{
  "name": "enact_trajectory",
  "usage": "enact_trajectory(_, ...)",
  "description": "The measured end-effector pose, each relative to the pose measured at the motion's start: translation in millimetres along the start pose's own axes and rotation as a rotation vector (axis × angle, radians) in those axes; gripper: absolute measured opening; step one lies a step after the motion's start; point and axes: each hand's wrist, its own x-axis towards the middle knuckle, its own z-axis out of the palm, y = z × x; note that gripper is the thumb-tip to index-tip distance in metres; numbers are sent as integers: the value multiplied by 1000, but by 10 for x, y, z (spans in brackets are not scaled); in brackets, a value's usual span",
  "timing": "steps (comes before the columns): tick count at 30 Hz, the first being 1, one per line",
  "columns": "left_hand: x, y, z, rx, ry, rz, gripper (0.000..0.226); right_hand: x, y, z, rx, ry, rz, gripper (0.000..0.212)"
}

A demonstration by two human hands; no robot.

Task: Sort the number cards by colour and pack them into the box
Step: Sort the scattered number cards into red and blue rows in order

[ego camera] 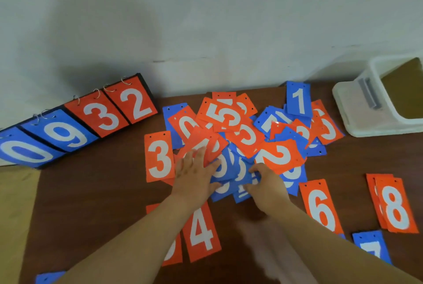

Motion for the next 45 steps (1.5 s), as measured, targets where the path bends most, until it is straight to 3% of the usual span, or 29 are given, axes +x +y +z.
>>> enact_trajectory(5, 5, -13, 44, -25, 70, 53, 45, 128, 5, -252, 16, -29, -34, 30)
enact_trajectory(16, -164, 261, 121, -10, -18, -68, 69, 102, 67, -743, 144, 62, 23, 15)
enact_trajectory(25, -167, 798, 193, 26, -74, 6, 76, -148, 338, -1281, 266, 383, -17, 16)
enact_trajectory(31, -189, 1125, 264, 62, -171, 109, 74, -230, 594, -1347, 326, 383, 0, 16)
enact_trajectory(34, -179, 1236, 228, 23, -120, 164, 72, -249, 676, -1346, 344, 378, 0, 14)
enact_trajectory(39, -4, 1305, 129, -219, 50, -206, 83, -278, 802, -1371, 362, 343, 0, 15)
enact_trajectory(45, 192, 1327, 73, -205, 77, -284, 93, -319, 865, -1427, 351, 268, -20, 20)
